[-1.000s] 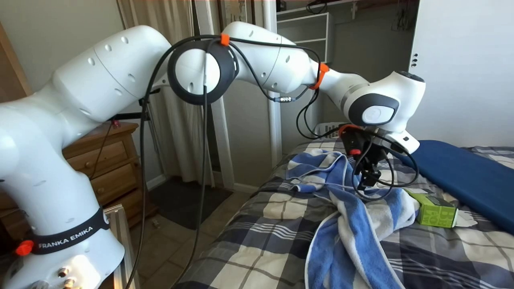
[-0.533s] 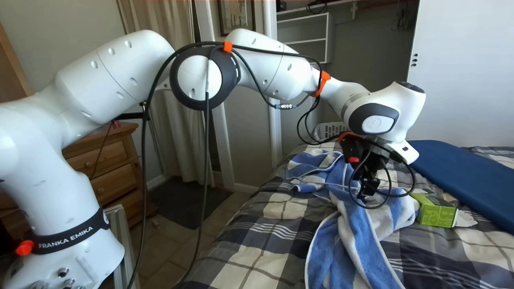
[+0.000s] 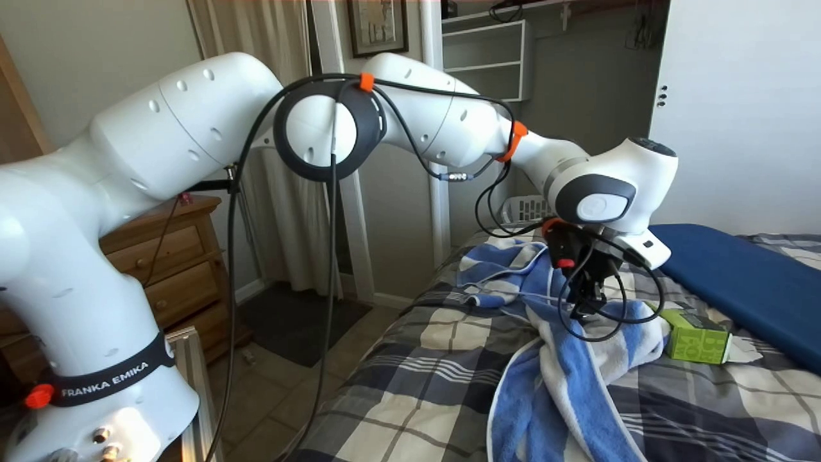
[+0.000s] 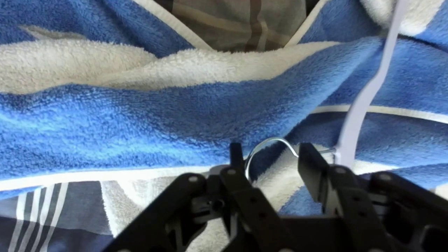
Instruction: Thread the towel through the hanger
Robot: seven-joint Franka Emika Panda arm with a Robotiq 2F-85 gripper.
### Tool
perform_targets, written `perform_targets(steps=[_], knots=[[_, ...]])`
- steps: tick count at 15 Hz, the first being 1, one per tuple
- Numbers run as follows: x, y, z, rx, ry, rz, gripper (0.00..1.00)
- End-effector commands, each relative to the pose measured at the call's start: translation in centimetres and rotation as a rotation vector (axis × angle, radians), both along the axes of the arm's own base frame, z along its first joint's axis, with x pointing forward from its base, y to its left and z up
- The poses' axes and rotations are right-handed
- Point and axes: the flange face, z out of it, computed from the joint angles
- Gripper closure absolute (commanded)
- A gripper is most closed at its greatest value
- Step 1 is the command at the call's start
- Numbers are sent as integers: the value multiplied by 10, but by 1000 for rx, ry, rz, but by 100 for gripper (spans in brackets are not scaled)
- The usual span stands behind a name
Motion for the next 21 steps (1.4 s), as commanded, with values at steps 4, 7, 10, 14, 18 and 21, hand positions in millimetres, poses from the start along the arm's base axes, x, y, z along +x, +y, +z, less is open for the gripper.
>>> perform_targets(steps=[4, 7, 10, 14, 18, 21], knots=[[5, -12, -4, -24, -56, -22, 56], [4, -12, -12, -12, -57, -26, 54], [5, -11, -12, 5, -72, -27, 53], [12, -10, 8, 45, -156, -35, 56], [16, -12, 18, 129, -228, -38, 59], [17, -12, 23, 157, -252, -29, 73]])
